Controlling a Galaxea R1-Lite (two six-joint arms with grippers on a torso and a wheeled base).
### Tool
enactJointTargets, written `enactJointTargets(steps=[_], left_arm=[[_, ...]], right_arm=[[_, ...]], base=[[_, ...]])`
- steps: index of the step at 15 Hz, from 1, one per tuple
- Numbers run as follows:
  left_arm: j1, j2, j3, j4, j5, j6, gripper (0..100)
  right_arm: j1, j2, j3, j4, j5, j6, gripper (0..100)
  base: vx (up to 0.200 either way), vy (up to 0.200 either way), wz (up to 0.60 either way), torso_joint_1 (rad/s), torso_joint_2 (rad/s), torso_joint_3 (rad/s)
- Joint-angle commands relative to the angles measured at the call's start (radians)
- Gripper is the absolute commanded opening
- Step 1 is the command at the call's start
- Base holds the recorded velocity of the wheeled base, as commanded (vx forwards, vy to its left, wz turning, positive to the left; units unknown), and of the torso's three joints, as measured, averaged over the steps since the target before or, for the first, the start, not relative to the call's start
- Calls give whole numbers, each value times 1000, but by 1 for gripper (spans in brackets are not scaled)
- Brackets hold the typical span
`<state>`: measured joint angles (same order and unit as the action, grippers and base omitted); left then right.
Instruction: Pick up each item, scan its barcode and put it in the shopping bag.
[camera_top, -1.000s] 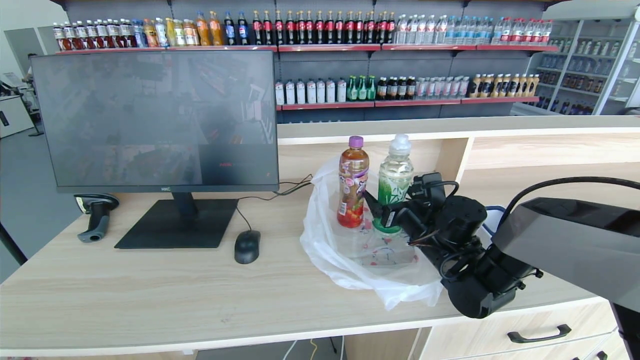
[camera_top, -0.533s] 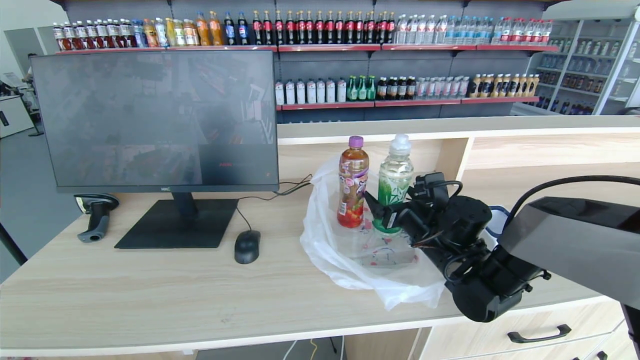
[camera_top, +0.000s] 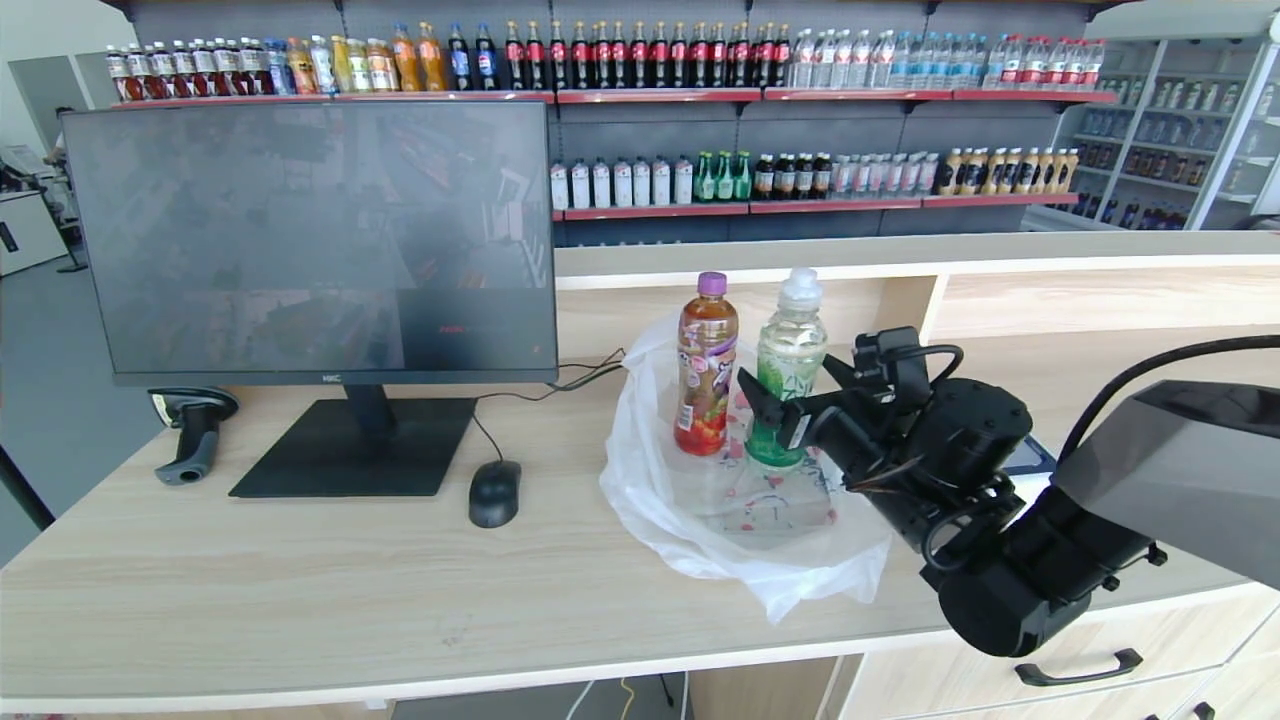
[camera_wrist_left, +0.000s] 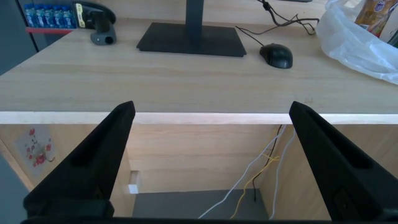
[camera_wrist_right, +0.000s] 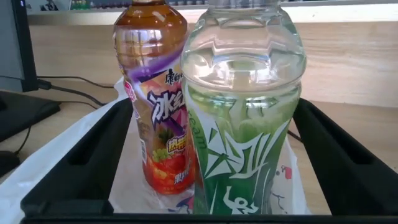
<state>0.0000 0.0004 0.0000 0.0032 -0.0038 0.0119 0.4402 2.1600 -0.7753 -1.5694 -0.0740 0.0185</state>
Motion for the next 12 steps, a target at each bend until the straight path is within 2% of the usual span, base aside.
enactJointTargets(steps=[1, 3, 10, 12], left_arm=[[0, 0, 0, 0, -1, -1, 100], [0, 0, 0, 0, -1, -1, 100], [0, 0, 0, 0, -1, 0, 100], [-2, 0, 0, 0, -1, 3, 100]], right_arm=[[8, -75, 41, -1, -4, -3, 100], [28, -126, 80, -1, -7, -5, 100], [72, -180, 122, -1, -7, 6, 100], [77, -184, 122, -1, -7, 9, 100]], base=[[0, 0, 0, 0, 0, 0], [0, 0, 0, 0, 0, 0], [-200, 0, 0, 1, 3, 2], [0, 0, 0, 0, 0, 0]])
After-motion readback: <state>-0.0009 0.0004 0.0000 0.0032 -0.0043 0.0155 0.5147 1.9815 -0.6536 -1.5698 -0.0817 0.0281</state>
